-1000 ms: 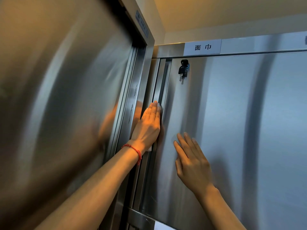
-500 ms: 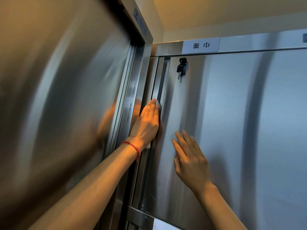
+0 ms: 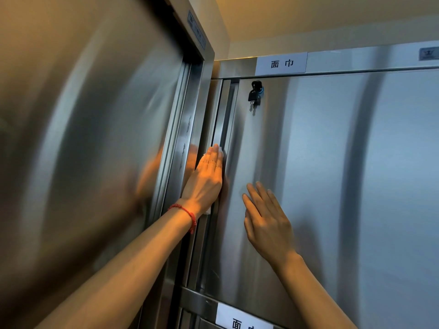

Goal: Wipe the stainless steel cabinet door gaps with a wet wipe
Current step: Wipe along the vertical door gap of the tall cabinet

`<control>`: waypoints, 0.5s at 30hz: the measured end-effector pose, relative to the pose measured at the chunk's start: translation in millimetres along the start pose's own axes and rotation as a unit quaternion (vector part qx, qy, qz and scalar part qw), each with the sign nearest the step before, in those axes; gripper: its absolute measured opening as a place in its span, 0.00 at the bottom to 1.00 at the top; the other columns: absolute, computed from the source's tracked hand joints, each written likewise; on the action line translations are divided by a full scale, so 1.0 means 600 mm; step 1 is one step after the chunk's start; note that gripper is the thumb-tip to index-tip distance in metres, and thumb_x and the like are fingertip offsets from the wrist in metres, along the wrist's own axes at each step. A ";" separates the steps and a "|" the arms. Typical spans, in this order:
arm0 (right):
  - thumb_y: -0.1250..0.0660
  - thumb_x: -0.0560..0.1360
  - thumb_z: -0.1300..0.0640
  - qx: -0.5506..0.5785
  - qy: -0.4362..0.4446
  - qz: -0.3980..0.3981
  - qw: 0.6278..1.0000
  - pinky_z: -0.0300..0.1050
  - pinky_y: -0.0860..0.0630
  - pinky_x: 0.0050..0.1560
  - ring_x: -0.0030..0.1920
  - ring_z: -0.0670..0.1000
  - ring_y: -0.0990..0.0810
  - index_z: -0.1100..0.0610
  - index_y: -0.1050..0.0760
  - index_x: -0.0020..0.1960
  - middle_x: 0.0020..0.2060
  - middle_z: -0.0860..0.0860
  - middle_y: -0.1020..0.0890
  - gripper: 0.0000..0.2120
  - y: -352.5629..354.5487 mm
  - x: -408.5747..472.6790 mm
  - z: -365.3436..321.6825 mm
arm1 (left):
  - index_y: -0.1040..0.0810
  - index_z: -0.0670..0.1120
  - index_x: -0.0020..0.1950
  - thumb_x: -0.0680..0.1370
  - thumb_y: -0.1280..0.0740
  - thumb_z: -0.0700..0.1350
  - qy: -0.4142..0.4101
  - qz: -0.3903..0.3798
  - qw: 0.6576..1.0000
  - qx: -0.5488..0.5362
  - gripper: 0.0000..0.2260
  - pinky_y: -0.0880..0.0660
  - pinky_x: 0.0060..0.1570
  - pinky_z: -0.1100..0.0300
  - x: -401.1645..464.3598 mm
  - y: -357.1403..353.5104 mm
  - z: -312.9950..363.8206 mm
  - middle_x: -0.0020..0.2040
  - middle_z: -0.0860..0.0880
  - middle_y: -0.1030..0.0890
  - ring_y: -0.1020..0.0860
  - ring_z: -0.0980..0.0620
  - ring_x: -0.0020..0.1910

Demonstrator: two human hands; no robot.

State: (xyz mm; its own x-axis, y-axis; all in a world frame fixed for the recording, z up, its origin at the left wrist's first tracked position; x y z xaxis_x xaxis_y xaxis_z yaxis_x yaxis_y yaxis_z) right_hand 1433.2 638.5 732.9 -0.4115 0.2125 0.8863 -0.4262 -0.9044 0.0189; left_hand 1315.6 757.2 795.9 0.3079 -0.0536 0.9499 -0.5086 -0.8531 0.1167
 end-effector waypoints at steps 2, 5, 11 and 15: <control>0.45 0.76 0.57 -0.008 0.004 -0.005 1.000 0.56 0.30 0.65 0.66 0.58 0.27 0.62 0.22 0.62 0.63 0.59 0.23 0.20 -0.002 -0.002 0.001 | 0.32 0.33 0.66 0.74 0.55 0.31 -0.004 0.011 1.000 -0.006 0.23 0.33 0.65 0.52 0.006 0.001 -0.002 0.64 0.33 0.27 0.28 0.39 0.64; 0.44 0.77 0.57 -0.014 0.008 -0.003 1.000 0.56 0.30 0.65 0.66 0.58 0.27 0.62 0.22 0.62 0.63 0.59 0.23 0.19 -0.004 -0.002 0.001 | 0.41 0.34 0.70 0.74 0.61 0.32 0.006 0.012 1.000 -0.008 0.25 0.39 0.70 0.53 0.017 0.011 -0.006 0.69 0.35 0.33 0.34 0.41 0.70; 0.43 0.77 0.59 -0.009 0.005 0.020 1.000 0.56 0.31 0.66 0.65 0.59 0.26 0.63 0.22 0.61 0.62 0.60 0.23 0.18 -0.008 0.004 -0.002 | 0.49 0.31 0.73 0.73 0.66 0.31 0.014 -0.047 0.998 0.048 0.28 0.51 0.73 0.51 0.021 0.012 -0.005 0.73 0.32 0.45 0.46 0.38 0.74; 0.42 0.76 0.59 -0.002 0.007 0.035 0.999 0.56 0.31 0.66 0.65 0.59 0.26 0.62 0.22 0.61 0.62 0.60 0.23 0.17 -0.014 0.024 -0.003 | 0.37 0.38 0.71 0.75 0.59 0.33 -0.006 0.022 0.998 0.059 0.26 0.39 0.70 0.55 0.006 0.008 0.002 0.70 0.39 0.33 0.34 0.43 0.70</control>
State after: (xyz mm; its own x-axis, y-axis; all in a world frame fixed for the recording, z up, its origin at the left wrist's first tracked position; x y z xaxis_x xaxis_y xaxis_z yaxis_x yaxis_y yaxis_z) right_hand 1429.2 649.9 744.9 -0.4520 0.1537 0.8787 -0.3992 -0.9157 -0.0452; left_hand 1315.3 752.1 799.2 0.2975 -0.0976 0.9497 -0.4231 -0.9052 0.0395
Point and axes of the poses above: each hand's wrist, its own x-axis towards the middle knuckle, its own y-axis out of the back of the hand, z = x × y, the point moved 1 cm from there along x, towards the middle knuckle
